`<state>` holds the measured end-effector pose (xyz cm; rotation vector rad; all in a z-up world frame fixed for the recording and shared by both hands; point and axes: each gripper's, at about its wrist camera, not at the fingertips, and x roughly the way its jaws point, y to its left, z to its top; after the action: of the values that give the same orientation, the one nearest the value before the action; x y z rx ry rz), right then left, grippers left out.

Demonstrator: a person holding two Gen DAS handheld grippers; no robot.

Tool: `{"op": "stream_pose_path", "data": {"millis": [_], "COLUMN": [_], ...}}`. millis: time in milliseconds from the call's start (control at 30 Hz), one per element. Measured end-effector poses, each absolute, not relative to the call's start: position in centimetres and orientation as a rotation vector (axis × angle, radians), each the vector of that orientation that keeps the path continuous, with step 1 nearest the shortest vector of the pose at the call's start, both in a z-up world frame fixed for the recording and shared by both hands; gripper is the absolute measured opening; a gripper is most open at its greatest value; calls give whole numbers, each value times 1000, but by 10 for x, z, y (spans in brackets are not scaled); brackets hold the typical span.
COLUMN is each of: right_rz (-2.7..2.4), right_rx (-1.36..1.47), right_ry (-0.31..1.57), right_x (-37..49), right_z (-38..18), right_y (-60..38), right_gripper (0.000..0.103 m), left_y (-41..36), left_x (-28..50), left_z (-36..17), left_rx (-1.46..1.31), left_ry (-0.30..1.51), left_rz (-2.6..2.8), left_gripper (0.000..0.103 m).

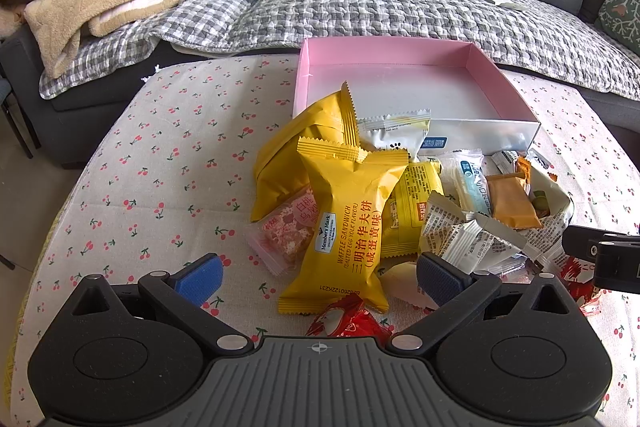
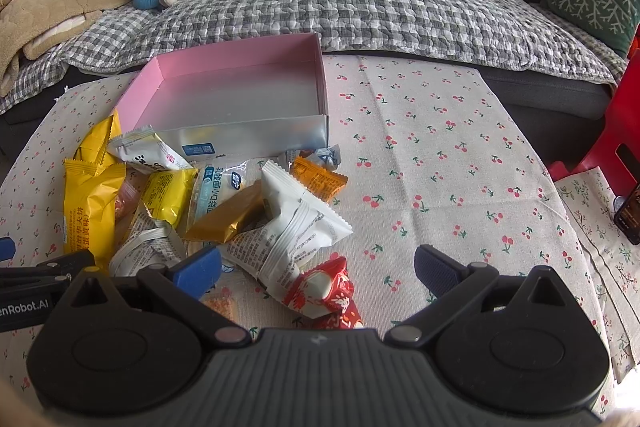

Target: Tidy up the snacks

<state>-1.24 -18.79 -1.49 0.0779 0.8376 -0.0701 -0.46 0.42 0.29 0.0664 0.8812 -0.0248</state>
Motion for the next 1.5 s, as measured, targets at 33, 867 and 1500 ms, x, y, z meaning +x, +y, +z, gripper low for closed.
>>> {"op": "stream_pose_path", "data": {"millis": [33, 867, 1500], "right_rz": [-70, -9, 124], "right_rx": [78, 19, 202], "right_ry": [838, 848, 1072], "right_x": [-12, -9, 49], "right_z": [-15, 0, -5], "right_y": [-188, -192, -222], "right_gripper": [103, 103, 83], "left_y": [4, 4, 15], "left_x": [-5, 4, 50], "left_z": [3, 14, 8], "left_rx": [67, 104, 108], "left_ry": [881, 868, 959], "left_rz": [-25, -63, -355], "left_gripper": [103, 103, 98]}}
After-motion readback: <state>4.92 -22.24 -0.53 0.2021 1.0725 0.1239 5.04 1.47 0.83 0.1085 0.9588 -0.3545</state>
